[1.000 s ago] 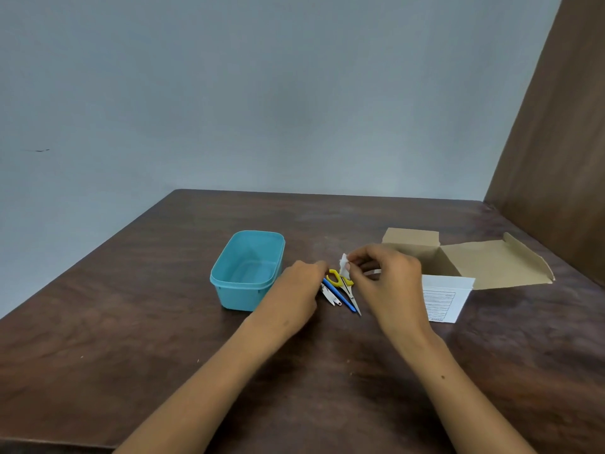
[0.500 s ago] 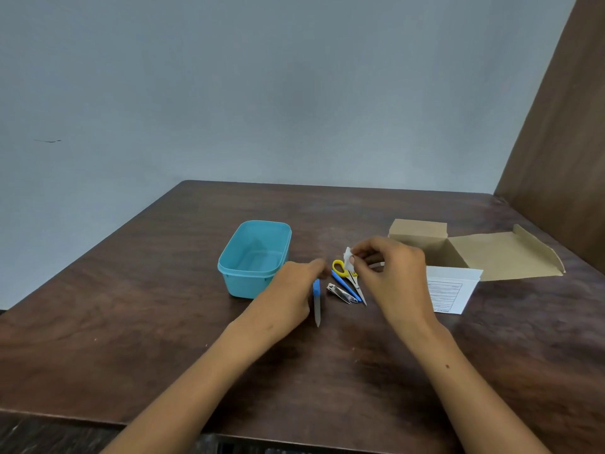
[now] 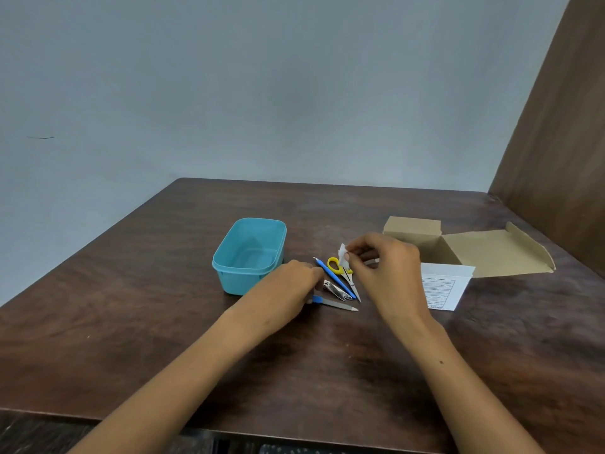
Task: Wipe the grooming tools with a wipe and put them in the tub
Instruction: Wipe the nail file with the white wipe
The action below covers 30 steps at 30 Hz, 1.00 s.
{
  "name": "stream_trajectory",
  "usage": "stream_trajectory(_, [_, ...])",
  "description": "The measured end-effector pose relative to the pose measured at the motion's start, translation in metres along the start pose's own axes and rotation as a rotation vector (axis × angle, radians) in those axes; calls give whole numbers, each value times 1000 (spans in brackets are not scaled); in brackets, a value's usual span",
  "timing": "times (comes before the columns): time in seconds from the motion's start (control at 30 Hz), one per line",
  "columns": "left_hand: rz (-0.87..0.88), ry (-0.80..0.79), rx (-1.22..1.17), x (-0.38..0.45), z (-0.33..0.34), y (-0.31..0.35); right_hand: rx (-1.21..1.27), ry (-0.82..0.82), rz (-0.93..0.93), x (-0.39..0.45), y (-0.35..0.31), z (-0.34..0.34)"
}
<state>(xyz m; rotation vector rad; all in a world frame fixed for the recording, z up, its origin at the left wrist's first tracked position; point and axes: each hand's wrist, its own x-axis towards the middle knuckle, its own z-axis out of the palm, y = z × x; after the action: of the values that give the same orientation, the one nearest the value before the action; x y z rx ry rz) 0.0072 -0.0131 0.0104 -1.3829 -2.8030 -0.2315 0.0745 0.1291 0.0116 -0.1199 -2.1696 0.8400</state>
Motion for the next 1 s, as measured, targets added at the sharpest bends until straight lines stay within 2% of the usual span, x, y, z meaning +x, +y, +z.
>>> stream_trajectory(0.23, [4,96,-82,-7,0,2,23,37,-10,0,-1,-1])
stream_trajectory(0.33, [-45,243,-181,-7,6,-1,100,115,-11,0,-5,-3])
stream_trajectory(0.47, [-229,547,-576,1,1,2,216,205,46,1,-9,-8])
stream_trajectory(0.57, [-297,608,-917,8,-4,8,290,179,160,2,-7,-6])
stream_trajectory(0.67, [-299,649,-1151,9,-2,12,307,123,227,1,-5,-2])
stream_trajectory(0.87, [-233,696,-1231,6,5,20,350,74,277,-1,-6,5])
stream_trajectory(1.0, [-211,716,-1223,5,7,23,503,28,355,0,-5,4])
